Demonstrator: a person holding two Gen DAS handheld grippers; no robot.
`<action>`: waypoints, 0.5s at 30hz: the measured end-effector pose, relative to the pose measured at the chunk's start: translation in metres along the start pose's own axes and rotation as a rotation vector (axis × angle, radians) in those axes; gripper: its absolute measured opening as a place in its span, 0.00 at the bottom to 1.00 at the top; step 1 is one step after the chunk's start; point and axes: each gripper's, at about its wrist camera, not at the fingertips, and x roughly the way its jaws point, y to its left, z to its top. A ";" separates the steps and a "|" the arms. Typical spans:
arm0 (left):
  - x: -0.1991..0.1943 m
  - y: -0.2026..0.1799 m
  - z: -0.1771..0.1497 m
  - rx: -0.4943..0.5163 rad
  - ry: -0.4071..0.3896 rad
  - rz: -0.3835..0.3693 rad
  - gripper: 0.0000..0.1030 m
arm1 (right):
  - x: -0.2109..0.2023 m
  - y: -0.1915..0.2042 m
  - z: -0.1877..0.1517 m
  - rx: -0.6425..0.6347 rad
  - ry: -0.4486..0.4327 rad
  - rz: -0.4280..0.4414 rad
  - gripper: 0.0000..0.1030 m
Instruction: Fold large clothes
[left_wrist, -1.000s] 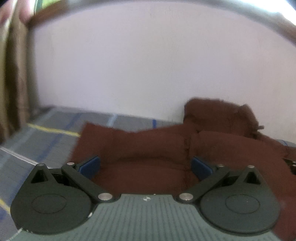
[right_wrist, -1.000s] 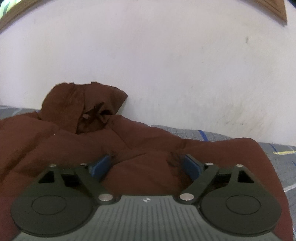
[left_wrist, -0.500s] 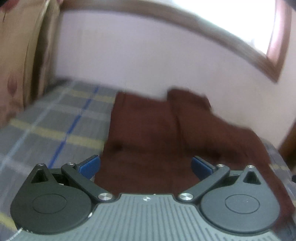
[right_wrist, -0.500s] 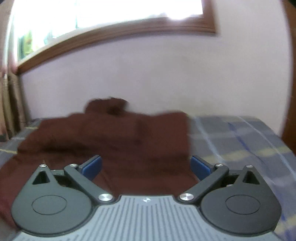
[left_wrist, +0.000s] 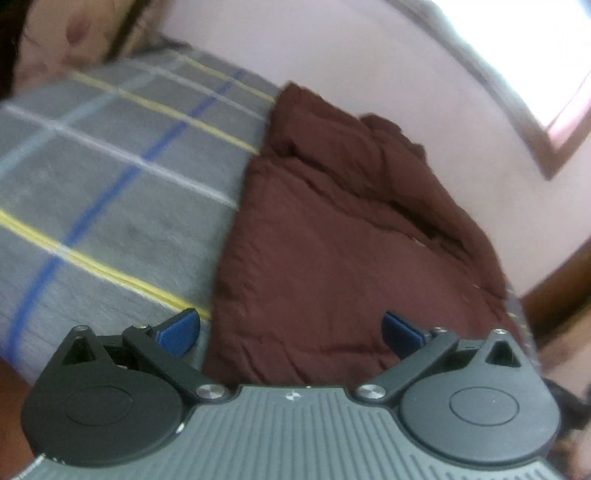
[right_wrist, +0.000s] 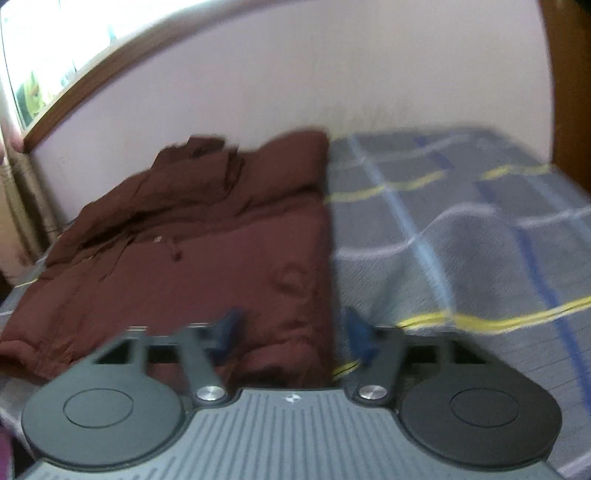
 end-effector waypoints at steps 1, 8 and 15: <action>-0.001 -0.002 -0.003 0.020 -0.003 -0.003 1.00 | 0.005 0.001 -0.001 -0.002 0.022 0.010 0.43; -0.002 -0.006 -0.006 0.101 0.023 -0.025 0.81 | 0.001 -0.003 0.004 0.073 0.046 0.135 0.26; 0.008 -0.011 -0.006 0.132 0.003 -0.073 0.98 | 0.015 -0.006 0.003 0.080 0.112 0.218 0.78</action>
